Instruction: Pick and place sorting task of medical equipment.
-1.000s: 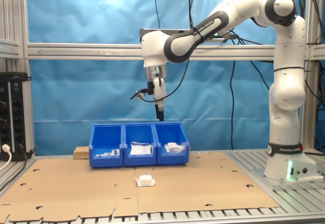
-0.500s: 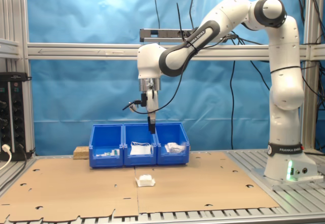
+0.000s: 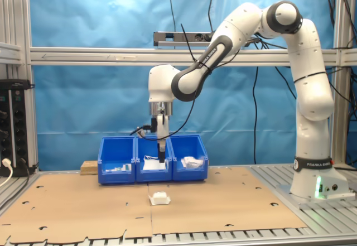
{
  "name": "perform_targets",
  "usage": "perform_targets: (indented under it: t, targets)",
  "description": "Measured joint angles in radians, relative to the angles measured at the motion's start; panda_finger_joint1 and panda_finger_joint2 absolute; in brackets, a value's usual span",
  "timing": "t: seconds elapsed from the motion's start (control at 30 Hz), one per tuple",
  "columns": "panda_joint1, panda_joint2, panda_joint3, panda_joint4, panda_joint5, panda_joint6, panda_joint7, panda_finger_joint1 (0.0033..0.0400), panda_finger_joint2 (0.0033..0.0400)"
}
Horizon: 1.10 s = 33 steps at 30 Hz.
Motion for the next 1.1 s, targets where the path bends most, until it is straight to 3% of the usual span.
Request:
perform_targets:
  t: [0.57,1.1]
  targets:
    - [0.0,0.046,0.005,-0.084,0.0,0.155,0.0,0.04,0.04]
    - [0.0,0.136,0.005,-0.084,0.0,0.236,0.0,0.04,0.04]
